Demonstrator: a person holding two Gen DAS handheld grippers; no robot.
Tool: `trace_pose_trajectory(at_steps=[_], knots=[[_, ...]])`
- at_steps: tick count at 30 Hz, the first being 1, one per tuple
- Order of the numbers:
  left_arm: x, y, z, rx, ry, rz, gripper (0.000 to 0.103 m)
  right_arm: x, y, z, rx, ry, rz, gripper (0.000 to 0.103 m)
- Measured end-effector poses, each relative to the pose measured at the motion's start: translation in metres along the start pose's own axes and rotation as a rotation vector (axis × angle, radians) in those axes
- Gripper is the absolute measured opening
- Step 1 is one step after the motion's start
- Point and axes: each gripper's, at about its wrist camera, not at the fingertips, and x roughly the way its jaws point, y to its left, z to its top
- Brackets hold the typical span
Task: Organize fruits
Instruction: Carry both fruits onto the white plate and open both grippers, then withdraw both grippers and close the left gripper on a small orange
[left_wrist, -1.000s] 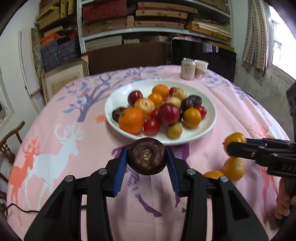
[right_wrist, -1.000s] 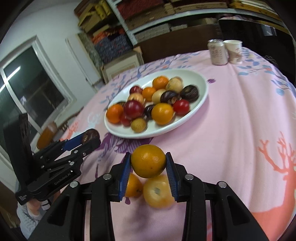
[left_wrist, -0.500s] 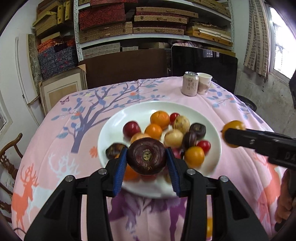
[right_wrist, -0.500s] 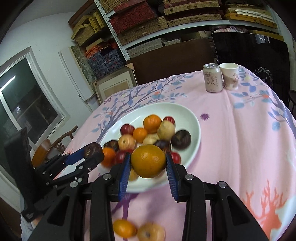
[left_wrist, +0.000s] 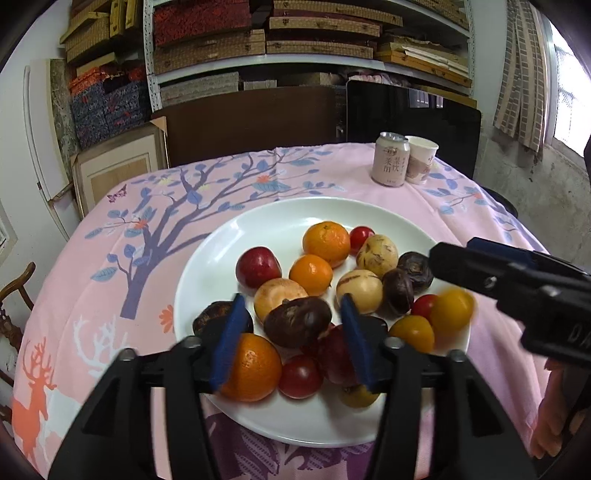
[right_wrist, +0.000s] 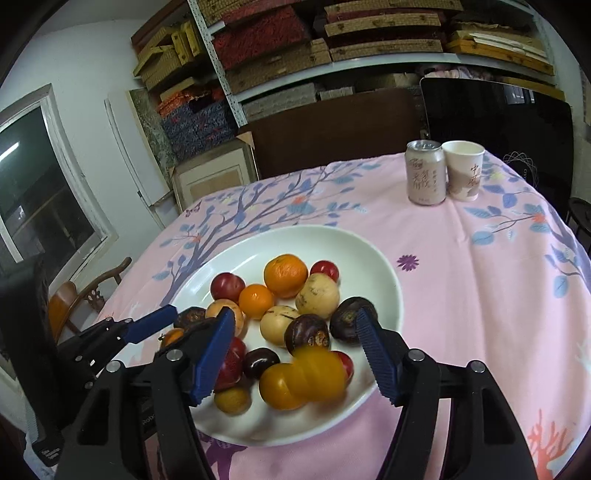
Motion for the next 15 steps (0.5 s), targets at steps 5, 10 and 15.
trace_pose_trajectory(at_steps=[5,10,15], knots=[[-0.015,0.006,-0.001,-0.018,-0.026,-0.011,0.068,-0.009,-0.004,-0.005,0.020,0.003,0.012,0.070],[-0.035,0.016,-0.013,-0.060,-0.040,-0.004,0.070,-0.026,-0.005,-0.017,0.043,-0.013,0.022,0.071],[-0.056,0.031,-0.043,-0.124,-0.010,-0.030,0.074,-0.054,-0.011,-0.048,0.071,-0.025,0.019,0.075]])
